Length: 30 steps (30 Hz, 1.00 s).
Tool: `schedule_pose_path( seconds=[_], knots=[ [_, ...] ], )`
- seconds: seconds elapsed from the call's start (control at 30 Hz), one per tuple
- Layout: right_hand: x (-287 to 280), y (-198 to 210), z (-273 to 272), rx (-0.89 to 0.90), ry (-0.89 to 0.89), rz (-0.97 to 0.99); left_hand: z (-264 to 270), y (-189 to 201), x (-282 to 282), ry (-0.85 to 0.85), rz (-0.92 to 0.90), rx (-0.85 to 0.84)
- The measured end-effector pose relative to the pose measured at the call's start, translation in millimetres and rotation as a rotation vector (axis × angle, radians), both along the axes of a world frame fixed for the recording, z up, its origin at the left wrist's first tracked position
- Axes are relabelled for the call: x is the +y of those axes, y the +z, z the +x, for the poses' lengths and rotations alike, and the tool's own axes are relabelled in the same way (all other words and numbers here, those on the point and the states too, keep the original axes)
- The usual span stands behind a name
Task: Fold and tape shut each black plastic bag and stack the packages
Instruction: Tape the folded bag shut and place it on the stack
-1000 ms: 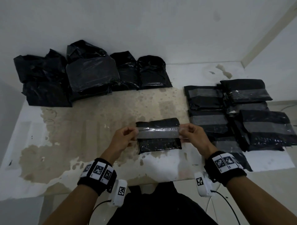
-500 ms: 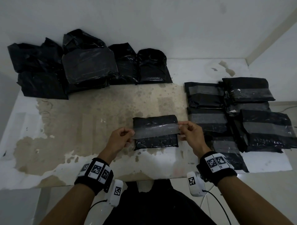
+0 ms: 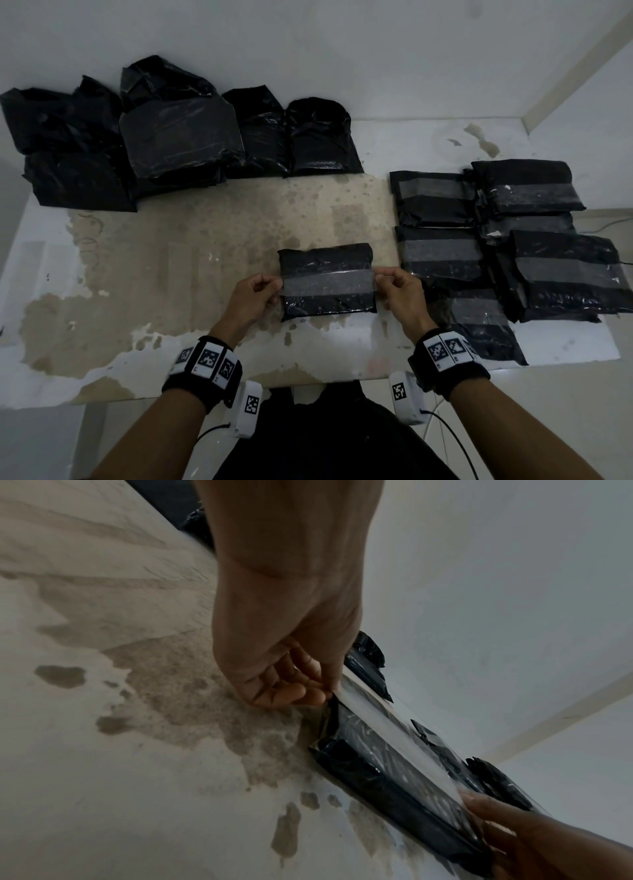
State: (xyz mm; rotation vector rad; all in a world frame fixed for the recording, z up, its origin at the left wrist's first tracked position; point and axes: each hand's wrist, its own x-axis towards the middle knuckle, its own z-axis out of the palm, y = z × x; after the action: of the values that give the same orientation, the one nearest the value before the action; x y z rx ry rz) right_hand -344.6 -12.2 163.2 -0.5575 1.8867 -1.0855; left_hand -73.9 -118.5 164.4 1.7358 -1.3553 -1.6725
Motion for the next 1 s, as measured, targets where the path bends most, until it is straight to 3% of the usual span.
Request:
schedule_pose_path(
  seconds=[0.33, 0.57, 0.8, 0.93, 1.0],
  knots=[
    [3, -8, 6, -0.043, -0.038, -0.051, 1, -7, 10, 0.022, -0.021, 0.047],
    [10, -2, 11, 0.004, 0.034, -0.081, 4, -8, 16, -0.033, -0.028, 0.081],
    [28, -9, 6, 0.124, 0.147, -0.077, 7, -8, 23, -0.108, -0.150, -0.049],
    [37, -9, 6, 0.209, 0.124, -0.089, 12, -4, 34, -0.038, -0.377, -0.244],
    [41, -4, 10, 0.429, 0.123, -0.123, 9, 4, 41, -0.093, -0.642, -0.312]
  ],
)
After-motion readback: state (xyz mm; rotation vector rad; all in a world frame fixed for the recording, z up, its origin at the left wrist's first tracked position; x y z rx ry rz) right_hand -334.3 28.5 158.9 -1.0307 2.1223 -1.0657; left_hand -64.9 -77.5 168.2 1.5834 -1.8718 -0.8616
